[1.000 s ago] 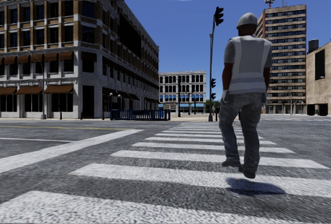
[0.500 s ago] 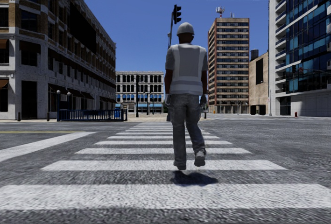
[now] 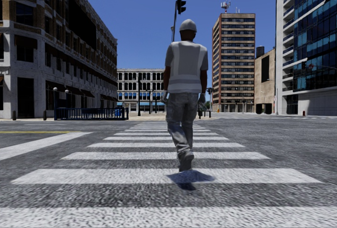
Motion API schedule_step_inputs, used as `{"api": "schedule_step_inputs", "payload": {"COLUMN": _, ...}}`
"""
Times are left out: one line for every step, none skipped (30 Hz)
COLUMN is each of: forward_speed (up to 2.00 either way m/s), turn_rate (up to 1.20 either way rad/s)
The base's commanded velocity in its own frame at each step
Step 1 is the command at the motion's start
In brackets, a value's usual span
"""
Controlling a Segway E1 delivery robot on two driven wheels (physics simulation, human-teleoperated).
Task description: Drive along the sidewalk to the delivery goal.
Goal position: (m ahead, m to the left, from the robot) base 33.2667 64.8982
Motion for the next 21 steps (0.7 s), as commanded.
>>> {"api": "schedule_step_inputs", "payload": {"forward_speed": 0.99, "turn_rate": 0.0}}
{"api": "schedule_step_inputs", "payload": {"forward_speed": 0.99, "turn_rate": 0.0}}
{"api": "schedule_step_inputs", "payload": {"forward_speed": 0.99, "turn_rate": 0.0}}
{"api": "schedule_step_inputs", "payload": {"forward_speed": 0.99, "turn_rate": 0.0}}
{"api": "schedule_step_inputs", "payload": {"forward_speed": 0.99, "turn_rate": 0.0}}
{"api": "schedule_step_inputs", "payload": {"forward_speed": 0.99, "turn_rate": 0.0}}
{"api": "schedule_step_inputs", "payload": {"forward_speed": 0.99, "turn_rate": 0.0}}
{"api": "schedule_step_inputs", "payload": {"forward_speed": 0.99, "turn_rate": 0.0}}
{"api": "schedule_step_inputs", "payload": {"forward_speed": 0.99, "turn_rate": 0.0}}
{"api": "schedule_step_inputs", "payload": {"forward_speed": 0.99, "turn_rate": 0.0}}
{"api": "schedule_step_inputs", "payload": {"forward_speed": 0.99, "turn_rate": 0.0}}
{"api": "schedule_step_inputs", "payload": {"forward_speed": 0.99, "turn_rate": 0.0}}
{"api": "schedule_step_inputs", "payload": {"forward_speed": 0.99, "turn_rate": 0.0}}
{"api": "schedule_step_inputs", "payload": {"forward_speed": 0.99, "turn_rate": 0.0}}
{"api": "schedule_step_inputs", "payload": {"forward_speed": 0.99, "turn_rate": 0.0}}
{"api": "schedule_step_inputs", "payload": {"forward_speed": 0.99, "turn_rate": 0.0}}
{"api": "schedule_step_inputs", "payload": {"forward_speed": 0.99, "turn_rate": 0.0}}
{"api": "schedule_step_inputs", "payload": {"forward_speed": 0.99, "turn_rate": 0.0}}
{"api": "schedule_step_inputs", "payload": {"forward_speed": 0.99, "turn_rate": 0.0}}
{"api": "schedule_step_inputs", "payload": {"forward_speed": 0.99, "turn_rate": 0.0}}
{"api": "schedule_step_inputs", "payload": {"forward_speed": 0.99, "turn_rate": 0.0}}
